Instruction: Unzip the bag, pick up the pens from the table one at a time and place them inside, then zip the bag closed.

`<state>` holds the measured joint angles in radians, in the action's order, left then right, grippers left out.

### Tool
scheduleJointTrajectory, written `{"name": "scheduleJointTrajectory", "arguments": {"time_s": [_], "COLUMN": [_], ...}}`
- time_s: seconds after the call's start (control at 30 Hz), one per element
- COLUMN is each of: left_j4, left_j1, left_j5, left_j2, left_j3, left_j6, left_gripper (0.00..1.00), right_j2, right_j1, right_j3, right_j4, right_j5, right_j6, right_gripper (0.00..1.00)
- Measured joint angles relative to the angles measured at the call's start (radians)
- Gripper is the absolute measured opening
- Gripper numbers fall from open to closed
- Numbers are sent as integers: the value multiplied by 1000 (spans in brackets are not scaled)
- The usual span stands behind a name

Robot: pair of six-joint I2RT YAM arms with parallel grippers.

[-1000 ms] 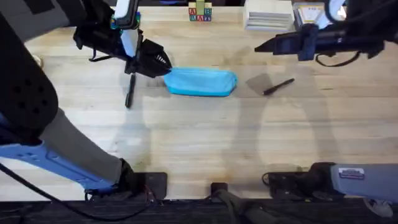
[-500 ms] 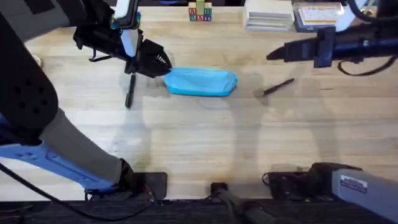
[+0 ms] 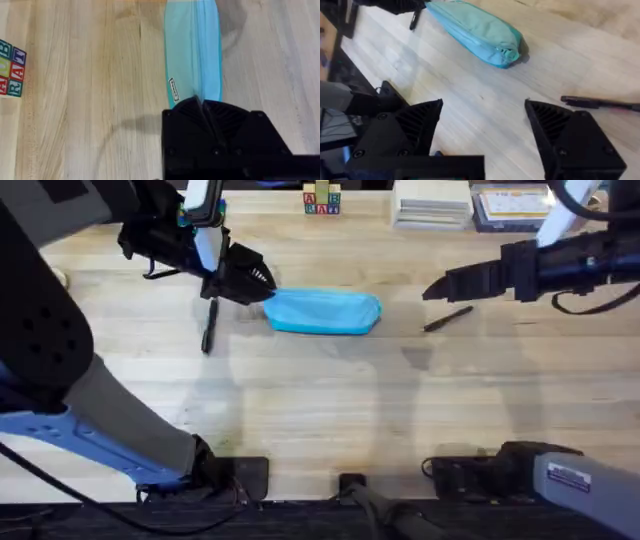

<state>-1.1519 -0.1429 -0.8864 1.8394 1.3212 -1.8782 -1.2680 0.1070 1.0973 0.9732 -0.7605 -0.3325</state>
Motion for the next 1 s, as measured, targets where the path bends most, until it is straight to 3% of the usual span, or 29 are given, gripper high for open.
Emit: {"name": "scheduleJointTrajectory", "arguments": {"time_s": [0.23, 0.53, 0.67, 1.0], "left_j4": [0, 0, 0, 0], "left_j1": [0, 0, 0, 0], "left_j5": [0, 0, 0, 0], "left_j2": [0, 0, 0, 0], "left_j3": [0, 0, 0, 0], "left_j6": [0, 0, 0, 0], "left_gripper": [42, 41, 41, 42], "right_j2": [-111, -153, -162, -281], "right_j1": [0, 0, -5, -116], "right_j3": [-12, -225, -255, -258], "right_j4": [-29, -330, -367, -559], "right_j5": [5, -51, -55, -59], "right_j6": [114, 256, 275, 385], "right_gripper": [997, 996, 996, 996]}}
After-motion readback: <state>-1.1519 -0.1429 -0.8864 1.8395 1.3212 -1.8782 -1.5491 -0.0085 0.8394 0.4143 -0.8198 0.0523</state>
